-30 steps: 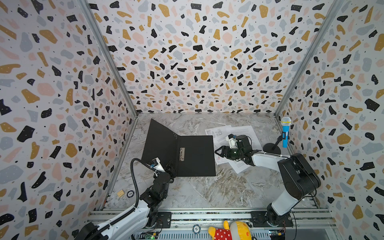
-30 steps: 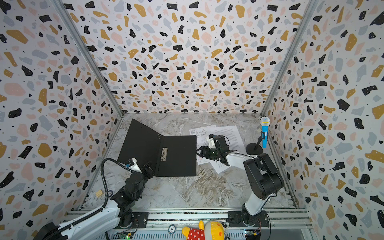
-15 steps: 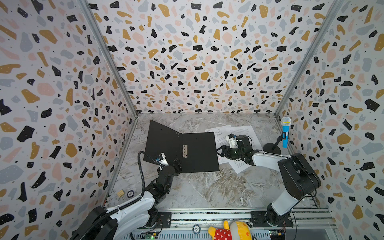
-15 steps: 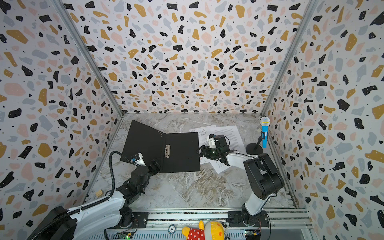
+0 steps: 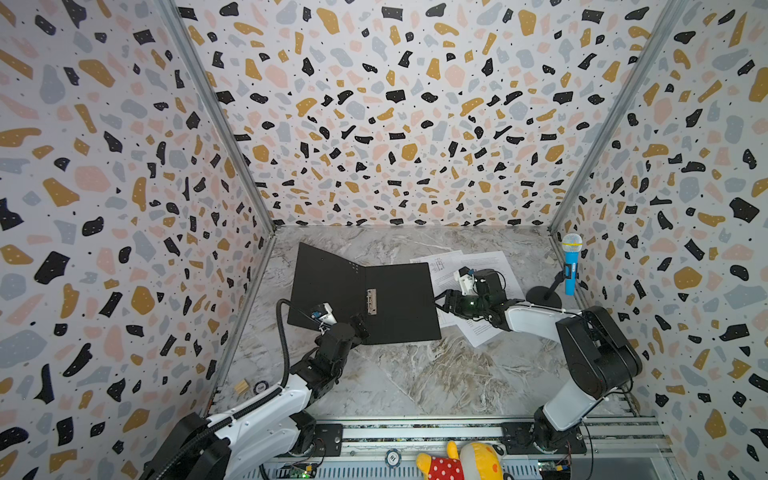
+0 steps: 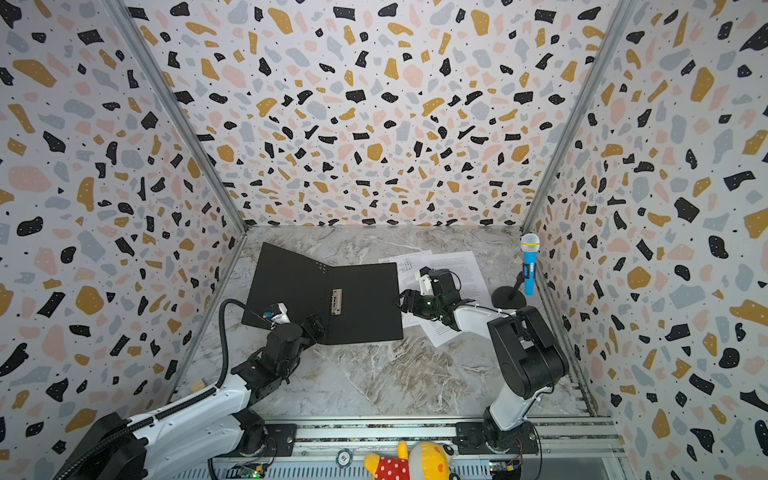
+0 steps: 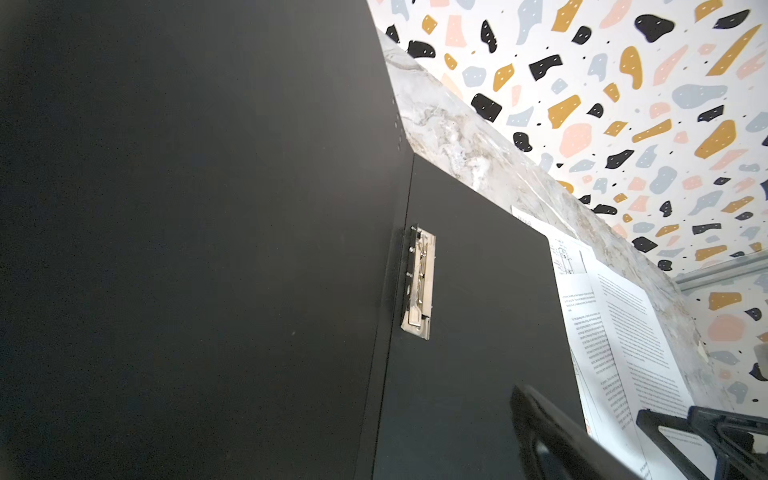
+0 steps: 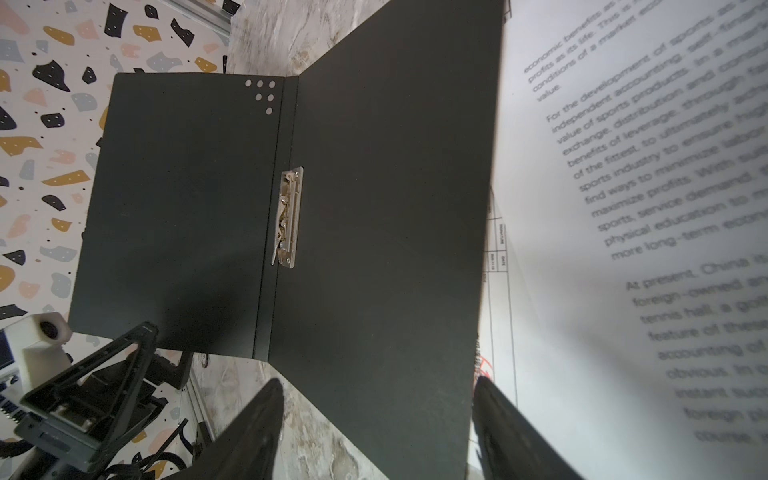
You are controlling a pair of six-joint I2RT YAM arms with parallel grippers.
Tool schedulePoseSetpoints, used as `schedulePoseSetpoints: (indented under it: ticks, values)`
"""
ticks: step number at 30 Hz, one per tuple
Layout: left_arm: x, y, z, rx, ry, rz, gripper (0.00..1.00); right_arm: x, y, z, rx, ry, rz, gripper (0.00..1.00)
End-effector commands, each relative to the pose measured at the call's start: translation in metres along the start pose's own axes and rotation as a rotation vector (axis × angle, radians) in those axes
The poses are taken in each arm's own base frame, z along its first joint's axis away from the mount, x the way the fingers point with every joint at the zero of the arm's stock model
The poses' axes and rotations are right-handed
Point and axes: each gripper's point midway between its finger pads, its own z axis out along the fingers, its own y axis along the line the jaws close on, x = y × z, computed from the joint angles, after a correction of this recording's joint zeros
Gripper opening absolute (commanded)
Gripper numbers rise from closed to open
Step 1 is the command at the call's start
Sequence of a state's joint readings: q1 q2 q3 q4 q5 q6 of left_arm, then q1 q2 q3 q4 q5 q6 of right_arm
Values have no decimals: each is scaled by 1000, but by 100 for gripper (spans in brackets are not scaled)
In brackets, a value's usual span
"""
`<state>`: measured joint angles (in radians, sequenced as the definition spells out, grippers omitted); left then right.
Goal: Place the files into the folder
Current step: 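Press the raised cover flat onto the table with the left gripper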
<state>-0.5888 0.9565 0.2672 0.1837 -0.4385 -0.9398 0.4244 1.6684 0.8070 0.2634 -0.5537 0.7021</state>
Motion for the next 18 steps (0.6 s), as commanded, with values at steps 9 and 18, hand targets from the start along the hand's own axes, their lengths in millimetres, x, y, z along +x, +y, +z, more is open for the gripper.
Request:
schedulePoseSetpoints:
  ticks: [9, 18]
  values:
    - [16, 0, -5, -18, 124, -139, 100, -10, 4, 2, -19, -15, 0, 72]
    - [-2, -2, -21, -19, 79, -184, 99, -9, 4, 3, -28, -12, 5, 72]
